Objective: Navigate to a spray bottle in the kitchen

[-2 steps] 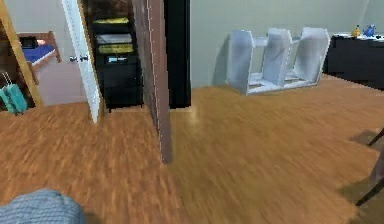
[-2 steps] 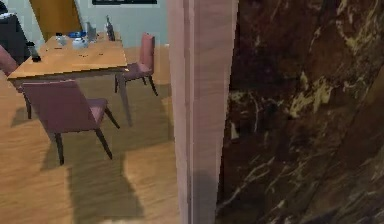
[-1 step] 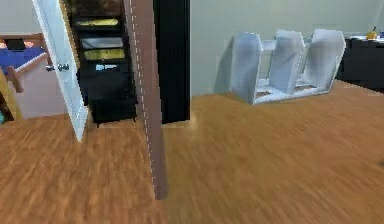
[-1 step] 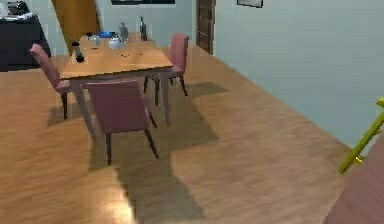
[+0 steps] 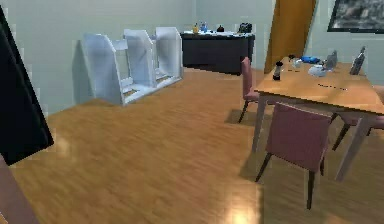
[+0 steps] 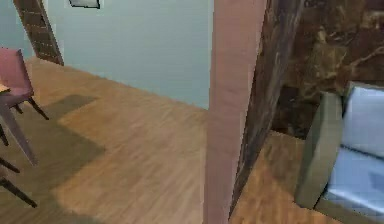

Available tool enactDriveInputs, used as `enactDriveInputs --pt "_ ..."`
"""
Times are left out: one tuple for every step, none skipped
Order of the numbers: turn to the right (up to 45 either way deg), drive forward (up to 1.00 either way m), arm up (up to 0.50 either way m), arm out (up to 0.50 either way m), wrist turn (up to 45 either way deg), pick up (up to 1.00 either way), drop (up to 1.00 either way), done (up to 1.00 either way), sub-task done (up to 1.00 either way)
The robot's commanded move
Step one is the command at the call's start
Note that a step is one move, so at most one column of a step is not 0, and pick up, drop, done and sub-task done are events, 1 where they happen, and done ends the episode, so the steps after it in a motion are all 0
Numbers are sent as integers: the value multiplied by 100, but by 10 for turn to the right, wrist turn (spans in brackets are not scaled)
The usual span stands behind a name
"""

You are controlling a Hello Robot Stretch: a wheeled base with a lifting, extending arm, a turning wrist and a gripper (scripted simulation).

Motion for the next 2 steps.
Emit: enactDriveInputs --pt "0 85 0 0 0 0 0 0 0" --pt "0 100 0 0 0 0 0 0 0"
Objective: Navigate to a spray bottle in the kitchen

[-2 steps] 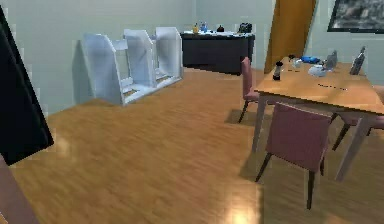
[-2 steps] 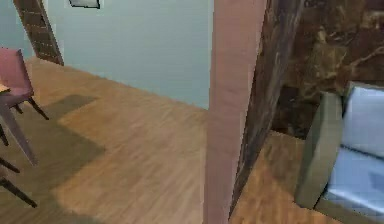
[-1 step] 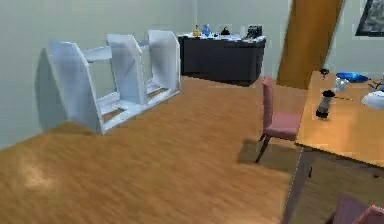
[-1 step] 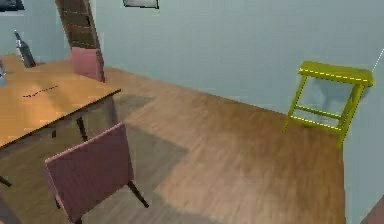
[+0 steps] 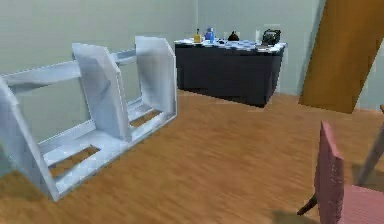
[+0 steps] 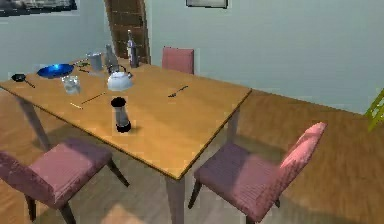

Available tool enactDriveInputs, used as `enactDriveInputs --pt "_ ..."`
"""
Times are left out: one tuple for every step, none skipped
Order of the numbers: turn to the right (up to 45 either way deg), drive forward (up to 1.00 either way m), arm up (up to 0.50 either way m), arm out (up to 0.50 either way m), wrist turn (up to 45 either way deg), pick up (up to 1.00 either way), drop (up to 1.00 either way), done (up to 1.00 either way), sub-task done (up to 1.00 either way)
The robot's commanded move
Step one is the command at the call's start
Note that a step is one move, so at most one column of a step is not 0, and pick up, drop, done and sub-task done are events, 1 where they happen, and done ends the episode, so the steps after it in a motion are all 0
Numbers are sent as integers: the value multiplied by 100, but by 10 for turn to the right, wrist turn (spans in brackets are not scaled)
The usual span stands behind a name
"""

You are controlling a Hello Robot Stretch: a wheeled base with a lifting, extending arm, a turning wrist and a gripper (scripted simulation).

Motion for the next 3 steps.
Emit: enactDriveInputs --pt "0 100 0 0 0 0 0 0 0" --pt "150 0 0 0 0 0 0 0 0" --pt "0 5 0 0 0 0 0 0 0"
